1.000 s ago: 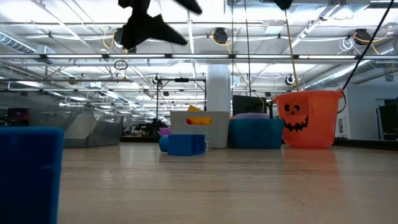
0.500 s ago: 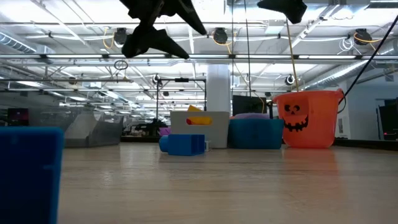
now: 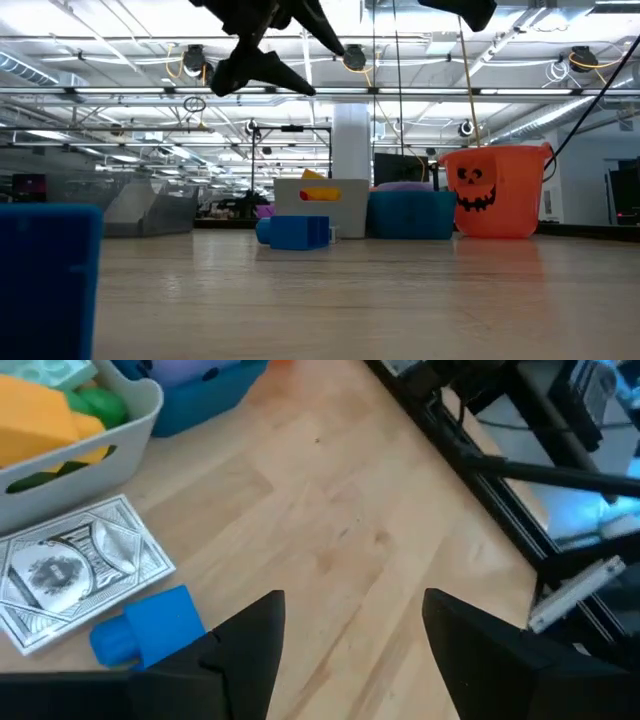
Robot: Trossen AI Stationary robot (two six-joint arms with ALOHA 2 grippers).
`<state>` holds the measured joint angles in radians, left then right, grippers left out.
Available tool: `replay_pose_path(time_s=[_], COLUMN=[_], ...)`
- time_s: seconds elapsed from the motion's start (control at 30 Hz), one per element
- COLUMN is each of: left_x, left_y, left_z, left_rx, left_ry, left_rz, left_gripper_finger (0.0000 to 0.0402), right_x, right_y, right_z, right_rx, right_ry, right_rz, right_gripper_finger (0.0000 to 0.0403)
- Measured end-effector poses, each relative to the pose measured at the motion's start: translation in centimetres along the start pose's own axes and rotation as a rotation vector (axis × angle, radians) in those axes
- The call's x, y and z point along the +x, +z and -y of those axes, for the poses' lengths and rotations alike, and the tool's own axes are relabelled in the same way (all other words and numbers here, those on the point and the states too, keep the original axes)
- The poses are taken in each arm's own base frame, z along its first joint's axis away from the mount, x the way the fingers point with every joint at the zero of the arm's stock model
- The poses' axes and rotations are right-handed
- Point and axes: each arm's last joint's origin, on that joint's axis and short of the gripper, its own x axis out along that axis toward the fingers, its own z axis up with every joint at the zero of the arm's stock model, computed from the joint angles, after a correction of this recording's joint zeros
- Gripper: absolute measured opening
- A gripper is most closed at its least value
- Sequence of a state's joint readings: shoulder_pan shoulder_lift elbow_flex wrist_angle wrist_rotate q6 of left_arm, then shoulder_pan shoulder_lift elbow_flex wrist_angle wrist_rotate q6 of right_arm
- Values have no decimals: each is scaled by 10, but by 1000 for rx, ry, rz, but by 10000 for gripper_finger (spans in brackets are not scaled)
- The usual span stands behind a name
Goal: Pick & Place Toys
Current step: Put the blue game piece into the gray bin
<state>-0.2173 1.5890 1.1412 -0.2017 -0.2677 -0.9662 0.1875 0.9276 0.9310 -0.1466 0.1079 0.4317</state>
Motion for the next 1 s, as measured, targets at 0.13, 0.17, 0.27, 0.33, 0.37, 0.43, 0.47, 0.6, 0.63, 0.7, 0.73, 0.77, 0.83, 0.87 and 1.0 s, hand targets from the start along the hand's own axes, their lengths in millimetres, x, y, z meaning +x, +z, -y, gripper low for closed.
replay_pose_path(time_s=[0.13, 0.17, 0.27, 0.33, 0.37, 0.43, 0.47, 0.6, 0.63, 0.7, 0.73, 0.77, 0.83, 0.87, 1.0], left_x=[8, 12, 24, 35, 40, 50, 54, 66, 67, 69, 68, 68, 68, 68, 68], left_y=[-5, -6, -13, -20, -23, -30, -33, -40, -40, -37, -35, -34, -31, -30, -31], left_z=[-4, -4, -9, -11, -13, -17, -19, -28, -30, -31, -31, -32, -30, -29, -27], left_rx=[-2, -11, -40, -64, -67, -79, -80, -78, -82, -92, -94, -95, -94, -92, -47], left_ry=[47, 43, 76, 82, 92, 99, 104, 120, 118, 86, 79, 70, 30, 15, -36], left_rz=[-6, -3, -28, -56, -73, -109, -130, -229, -254, -282, -291, -302, -308, -314, -362], left_gripper_finger=[272, 281, 311, 333, 343, 364, 374, 397, 395, 387, 384, 380, 374, 372, 368], right_x=[0, 0, 0, 0, 0, 0, 0, 0, 0, 0, 0, 0, 0, 0, 0], right_y=[0, 0, 0, 1, 1, 1, 0, 0, 0, 0, -1, -1, -1, -1, -1], right_z=[0, 0, 1, 1, 2, 2, 2, 2, 2, 2, 2, 2, 3, 3, 3], right_rx=[-7, -11, -25, -28, -28, -28, -28, -36, -37, -37, -40, -46, -56, -56, -56], right_ry=[-2, -5, -24, -27, -29, -30, -31, -33, -33, -35, -37, -37, -38, -38, -42], right_rz=[0, 2, 9, 11, 11, 10, 8, 4, 4, -1, -5, -5, -8, -8, -7], right_gripper_finger=[396, 396, 396, 396, 396, 396, 396, 396, 396, 396, 396, 396, 396, 396, 396])
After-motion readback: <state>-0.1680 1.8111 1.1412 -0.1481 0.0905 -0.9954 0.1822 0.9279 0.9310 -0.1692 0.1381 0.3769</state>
